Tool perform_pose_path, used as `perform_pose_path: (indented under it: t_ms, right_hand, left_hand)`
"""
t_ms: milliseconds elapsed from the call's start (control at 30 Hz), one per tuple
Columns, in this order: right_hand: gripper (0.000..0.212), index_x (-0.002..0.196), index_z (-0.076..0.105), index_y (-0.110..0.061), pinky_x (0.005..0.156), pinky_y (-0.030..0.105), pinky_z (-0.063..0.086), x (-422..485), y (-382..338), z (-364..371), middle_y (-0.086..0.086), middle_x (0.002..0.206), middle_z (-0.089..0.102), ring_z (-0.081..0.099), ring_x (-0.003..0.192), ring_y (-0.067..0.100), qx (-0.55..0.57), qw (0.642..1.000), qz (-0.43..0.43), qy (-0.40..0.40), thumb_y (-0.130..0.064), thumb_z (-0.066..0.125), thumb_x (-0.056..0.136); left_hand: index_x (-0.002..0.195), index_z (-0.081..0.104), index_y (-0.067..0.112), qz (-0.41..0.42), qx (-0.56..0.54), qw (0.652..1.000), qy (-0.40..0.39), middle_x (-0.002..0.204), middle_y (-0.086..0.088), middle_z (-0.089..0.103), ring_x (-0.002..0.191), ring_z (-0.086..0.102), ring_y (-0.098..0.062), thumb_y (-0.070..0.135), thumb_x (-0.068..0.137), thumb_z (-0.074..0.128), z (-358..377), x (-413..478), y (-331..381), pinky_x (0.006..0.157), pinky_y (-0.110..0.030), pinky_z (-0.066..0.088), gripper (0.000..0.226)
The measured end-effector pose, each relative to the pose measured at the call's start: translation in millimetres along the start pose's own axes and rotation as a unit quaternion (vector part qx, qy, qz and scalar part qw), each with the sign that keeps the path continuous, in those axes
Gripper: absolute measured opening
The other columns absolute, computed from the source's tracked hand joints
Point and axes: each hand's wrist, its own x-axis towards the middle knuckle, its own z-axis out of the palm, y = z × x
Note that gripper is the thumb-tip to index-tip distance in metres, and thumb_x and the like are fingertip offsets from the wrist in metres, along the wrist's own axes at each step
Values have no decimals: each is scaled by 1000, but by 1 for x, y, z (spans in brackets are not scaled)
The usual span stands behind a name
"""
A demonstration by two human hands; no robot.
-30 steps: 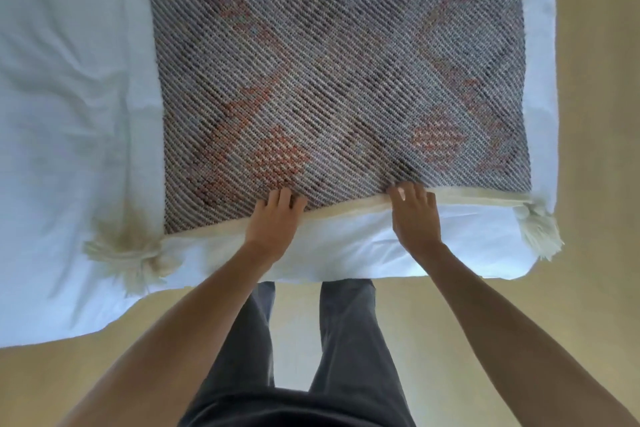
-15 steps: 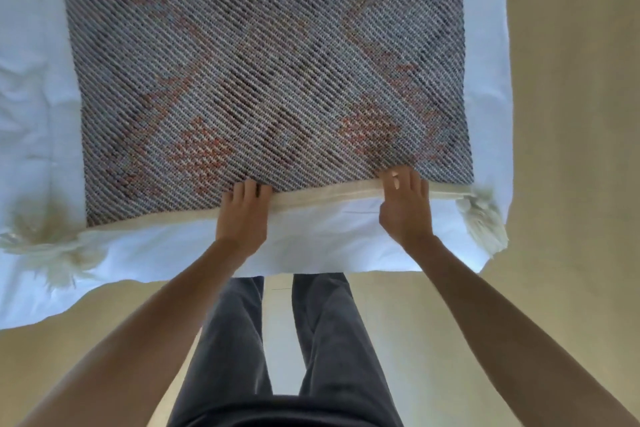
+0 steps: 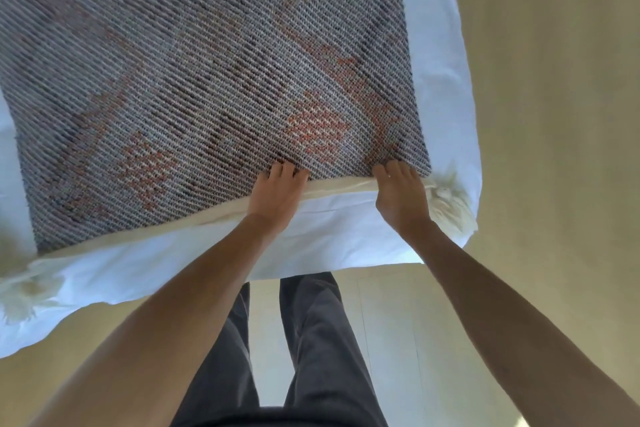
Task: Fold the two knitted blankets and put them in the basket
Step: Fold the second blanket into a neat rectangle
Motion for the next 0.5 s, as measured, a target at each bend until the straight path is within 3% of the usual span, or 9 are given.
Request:
perform_pose_path:
  t_ms: [167, 267, 400, 500]
  right_hand:
    - [25, 90, 61, -2, 68, 40, 49, -13, 9, 1, 16, 83, 57, 56, 77, 33, -2, 1000, -11, -17, 8, 63, 67]
    - [33, 98, 60, -4, 73, 43, 46, -15, 16, 1, 16, 91, 58, 55, 83, 34, -38, 999, 21, 6, 2, 60, 65]
    - [32, 95, 60, -5, 73, 44, 47, -16, 29, -2, 16, 90, 59, 57, 84, 34, -89, 994, 70, -6, 7, 60, 65]
    - [28, 89, 60, -6, 67, 40, 47, -10, 34, -4, 14, 84, 59, 57, 78, 32, -101, 992, 78, -24, 10, 62, 65]
  left_hand:
    - [110, 47, 9, 3, 2, 1000, 21, 103, -12, 48, 89, 49, -26, 19, 88, 52, 2, -7, 3, 72, -37, 47, 25]
    - [117, 42, 10, 20, 4, 1000, 22, 110, -14, 45, 94, 47, -27, 31, 89, 53, 2, -1, 8, 74, -38, 46, 37]
    - [123, 40, 10, 26, 15, 1000, 10, 113, -13, 44, 96, 46, -26, 7, 87, 49, -4, 11, 16, 74, -36, 44, 38]
    - [124, 40, 11, 34, 16, 999, 2, 112, -14, 43, 95, 47, -26, 0, 85, 47, -5, 13, 18, 77, -37, 47, 42]
